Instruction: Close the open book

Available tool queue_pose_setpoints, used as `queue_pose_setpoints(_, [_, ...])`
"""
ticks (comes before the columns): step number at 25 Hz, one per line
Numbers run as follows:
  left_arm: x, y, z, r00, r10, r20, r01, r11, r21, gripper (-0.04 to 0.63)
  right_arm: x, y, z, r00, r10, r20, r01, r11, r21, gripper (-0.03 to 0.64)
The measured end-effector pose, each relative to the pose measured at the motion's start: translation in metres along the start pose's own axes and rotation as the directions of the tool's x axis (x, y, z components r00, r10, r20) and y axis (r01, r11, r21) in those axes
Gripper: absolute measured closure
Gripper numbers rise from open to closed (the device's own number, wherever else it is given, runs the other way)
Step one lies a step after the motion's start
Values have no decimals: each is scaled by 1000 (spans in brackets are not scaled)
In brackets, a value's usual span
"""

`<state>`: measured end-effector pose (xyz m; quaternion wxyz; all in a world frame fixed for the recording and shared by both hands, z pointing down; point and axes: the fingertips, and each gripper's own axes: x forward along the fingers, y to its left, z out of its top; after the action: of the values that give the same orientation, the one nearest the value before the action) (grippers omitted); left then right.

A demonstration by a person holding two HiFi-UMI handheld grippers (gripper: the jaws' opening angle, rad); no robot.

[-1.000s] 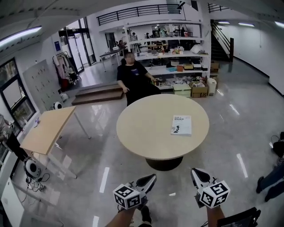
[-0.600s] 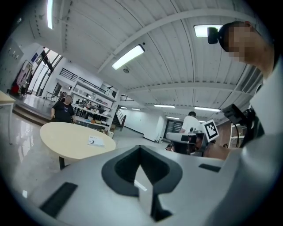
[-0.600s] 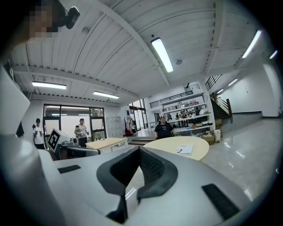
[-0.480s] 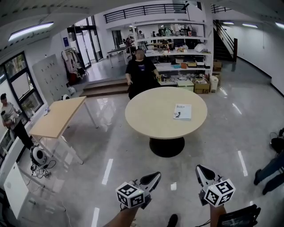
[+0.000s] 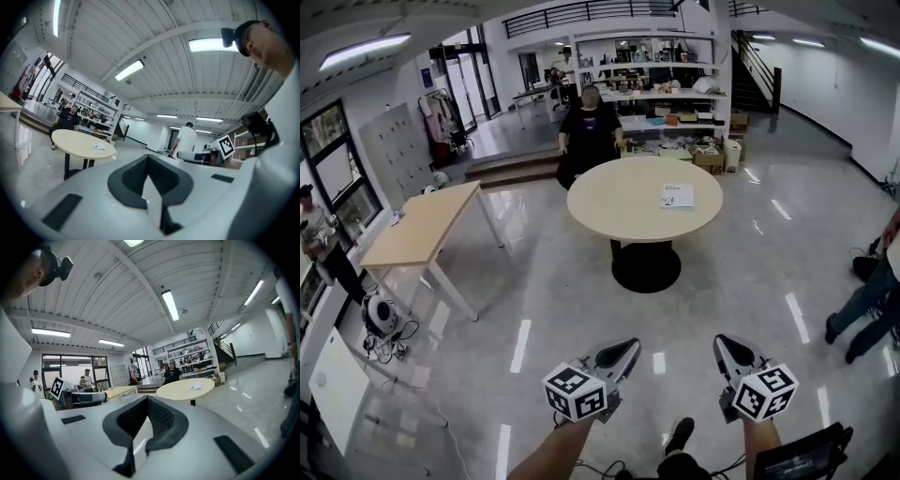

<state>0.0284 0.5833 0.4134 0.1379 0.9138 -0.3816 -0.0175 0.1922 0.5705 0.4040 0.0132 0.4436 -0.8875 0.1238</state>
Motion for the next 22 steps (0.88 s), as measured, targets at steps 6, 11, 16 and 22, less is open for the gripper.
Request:
queue_pose_setpoints(6, [-61,-49,-4,1000,5,21,-5,1000,-1,604,-61,51,4,1000,-20,-3,20,998,-62,618])
queue_pose_setpoints(11, [-76,-73,-3,999,14,32,-14,1000,10,605,-87,66,20,1000,10,28,-7,996,-84,618])
queue_pose_setpoints(16, [-78,-97,6,999,9,46,-11,998,62,604,-110,61,33,998,-25,64,31,995,-99,618])
queue_pose_setpoints(22, [-70,-113,12,997,4,72,-10,997,81,604,-124,53,34,997,-23,71,28,996,-81,618])
